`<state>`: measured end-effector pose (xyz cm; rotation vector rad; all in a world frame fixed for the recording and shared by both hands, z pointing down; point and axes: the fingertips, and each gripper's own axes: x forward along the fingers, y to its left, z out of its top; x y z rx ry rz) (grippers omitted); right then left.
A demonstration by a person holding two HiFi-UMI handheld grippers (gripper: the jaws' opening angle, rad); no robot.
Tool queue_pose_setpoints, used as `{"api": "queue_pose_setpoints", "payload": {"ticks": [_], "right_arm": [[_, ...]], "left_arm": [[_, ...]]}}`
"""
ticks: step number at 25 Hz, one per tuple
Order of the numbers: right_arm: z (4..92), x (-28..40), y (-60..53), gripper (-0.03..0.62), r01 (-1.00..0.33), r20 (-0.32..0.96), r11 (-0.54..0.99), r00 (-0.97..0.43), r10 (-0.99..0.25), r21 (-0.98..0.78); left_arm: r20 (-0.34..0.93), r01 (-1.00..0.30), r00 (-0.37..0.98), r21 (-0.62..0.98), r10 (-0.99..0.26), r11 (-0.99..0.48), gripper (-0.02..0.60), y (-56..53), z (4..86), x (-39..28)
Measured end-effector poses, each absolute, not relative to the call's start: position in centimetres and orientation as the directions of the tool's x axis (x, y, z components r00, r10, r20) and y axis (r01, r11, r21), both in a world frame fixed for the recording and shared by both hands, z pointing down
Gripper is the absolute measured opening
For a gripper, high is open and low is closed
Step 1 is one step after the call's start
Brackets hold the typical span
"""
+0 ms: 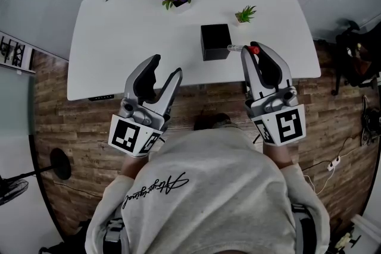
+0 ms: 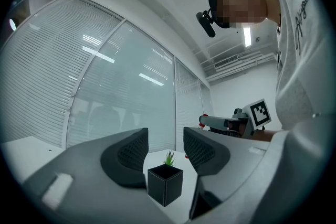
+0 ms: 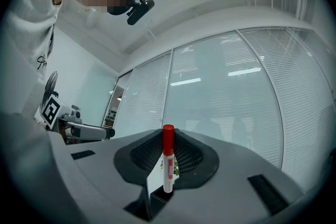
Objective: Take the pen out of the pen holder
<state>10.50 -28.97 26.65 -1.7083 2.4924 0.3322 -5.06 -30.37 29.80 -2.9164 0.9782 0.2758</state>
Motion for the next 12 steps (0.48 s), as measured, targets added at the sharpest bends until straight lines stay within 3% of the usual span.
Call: {"api": "queue_pose_setpoints", "payload": {"ticks": [5, 12], "right_arm": [[26.57, 10.28, -28.67, 0.058, -0.930, -0.207, 0.347, -0.365, -0.908, 0.122], [26.54, 9.82, -28.21, 0.058, -0.928, -0.208, 0.352, -0.371, -0.905, 0.124]], "left_arm": [[-0.182, -0.619, 0.770, 0.021, -0.612, -0.785, 0.129, -30.36, 29.91, -5.56], [-0.186, -0.630, 0.759, 0.029, -0.624, -0.776, 0.071, -29.96, 29.94, -6.15]]}}
